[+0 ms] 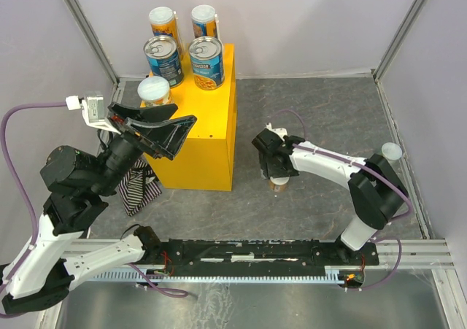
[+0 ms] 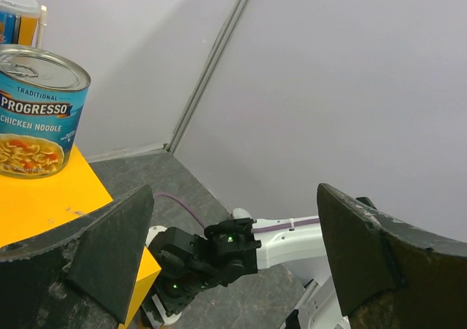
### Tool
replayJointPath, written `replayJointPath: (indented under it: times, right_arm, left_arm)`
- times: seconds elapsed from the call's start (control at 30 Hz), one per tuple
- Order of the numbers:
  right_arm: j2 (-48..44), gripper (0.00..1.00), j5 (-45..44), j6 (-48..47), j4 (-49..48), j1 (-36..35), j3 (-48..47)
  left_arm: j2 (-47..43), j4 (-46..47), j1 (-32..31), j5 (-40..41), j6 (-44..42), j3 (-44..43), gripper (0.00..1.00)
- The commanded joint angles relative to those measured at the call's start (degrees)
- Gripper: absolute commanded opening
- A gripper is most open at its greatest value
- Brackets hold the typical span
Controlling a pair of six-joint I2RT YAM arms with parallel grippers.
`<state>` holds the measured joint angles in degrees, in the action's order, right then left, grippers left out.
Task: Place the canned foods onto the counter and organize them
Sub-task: Place the canned food at the center of the board.
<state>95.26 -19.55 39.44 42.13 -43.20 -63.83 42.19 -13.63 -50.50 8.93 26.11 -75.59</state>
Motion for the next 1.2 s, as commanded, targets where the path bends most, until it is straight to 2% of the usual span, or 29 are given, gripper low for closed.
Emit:
replayJointPath:
  times: [0.0, 0.03, 0.07, 0.1, 0.4, 0.6, 0.8, 1.0, 1.17]
  right_arm:
    - [-1.42, 0.86, -1.91, -2.34, -1.34, -1.62, 1.58]
    - [-1.70, 0.88, -2.35, -2.66, -1.40, -1.95, 1.63]
    - [-2.01, 0.97, -3.15, -2.74, -1.39, -2.24, 1.65]
    - [-2.29, 1.00, -3.61, -2.85, -1.27, -2.46, 1.66]
    - [-7.49, 1.00, -7.09, -1.95, -2.54, -4.18, 4.91]
    - [-11.79, 0.96, -8.41, -0.91, -6.10, -5.67, 10.12]
    - [-14.83, 0.86, -9.27, 0.51, -13.74, -7.01, 17.17]
    - [-14.43, 0.76, -10.74, -0.25, -19.28, -7.99, 19.69]
    - [-14.27, 0.77, -13.11, -0.73, -21.09, -8.64, 20.63]
  left_arm:
    - [0.25, 0.79, 0.12, 0.91, -2.73, -2.01, 0.99]
    - [0.32, 0.85, 0.06, 1.02, -2.69, -2.01, 0.99]
    - [0.30, 0.85, 0.11, 1.13, -2.67, -2.08, 0.99]
    - [0.38, 0.84, 0.09, 1.19, -2.66, -2.10, 0.99]
    - [0.29, -0.61, 0.05, 3.49, -3.15, -3.04, 0.99]
    - [-0.62, -3.49, 0.10, 7.99, -3.73, -2.78, 0.99]
    - [-1.49, -6.59, 0.08, 12.73, -3.70, -2.83, 0.99]
    - [-0.87, -8.86, 0.04, 13.44, -3.61, -4.13, 0.99]
    - [-0.49, -9.78, 0.13, 13.57, -3.48, -4.32, 0.99]
